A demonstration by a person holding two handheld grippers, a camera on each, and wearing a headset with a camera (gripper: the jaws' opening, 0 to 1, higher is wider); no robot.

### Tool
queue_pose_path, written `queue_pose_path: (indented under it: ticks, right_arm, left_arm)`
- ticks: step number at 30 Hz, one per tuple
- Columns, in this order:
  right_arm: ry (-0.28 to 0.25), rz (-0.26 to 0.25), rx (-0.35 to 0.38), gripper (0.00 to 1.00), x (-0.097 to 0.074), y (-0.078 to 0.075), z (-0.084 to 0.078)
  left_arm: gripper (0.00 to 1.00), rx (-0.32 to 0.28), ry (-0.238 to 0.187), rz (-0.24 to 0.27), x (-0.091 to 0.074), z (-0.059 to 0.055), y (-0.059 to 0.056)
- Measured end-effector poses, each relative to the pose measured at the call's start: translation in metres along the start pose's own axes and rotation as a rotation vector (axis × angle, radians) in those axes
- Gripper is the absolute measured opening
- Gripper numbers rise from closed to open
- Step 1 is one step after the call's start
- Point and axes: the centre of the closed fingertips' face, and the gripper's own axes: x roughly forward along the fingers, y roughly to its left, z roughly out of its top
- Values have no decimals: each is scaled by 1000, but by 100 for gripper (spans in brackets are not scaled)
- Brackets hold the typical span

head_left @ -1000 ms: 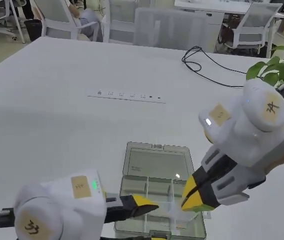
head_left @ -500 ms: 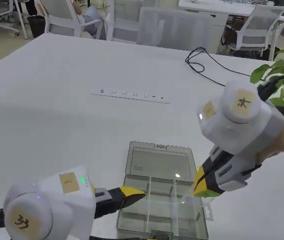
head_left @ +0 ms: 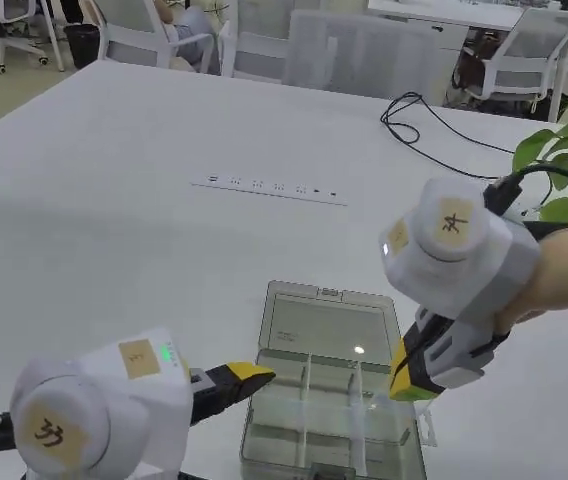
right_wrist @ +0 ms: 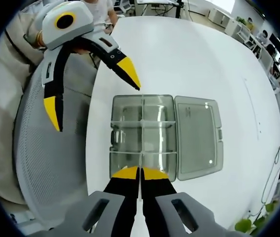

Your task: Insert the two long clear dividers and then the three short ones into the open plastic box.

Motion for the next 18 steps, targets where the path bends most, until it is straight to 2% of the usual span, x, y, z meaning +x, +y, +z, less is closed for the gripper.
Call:
queue_pose_path:
  ticks: [11,18]
  right_arm:
    - [15,9,5,2,4,-2,-2]
    - [24,7,5,2,7,-4,-3]
  left_arm:
    - [75,-6,-1,5,-2,-1,3]
    - [74,-7,-4,7,-3,1,1]
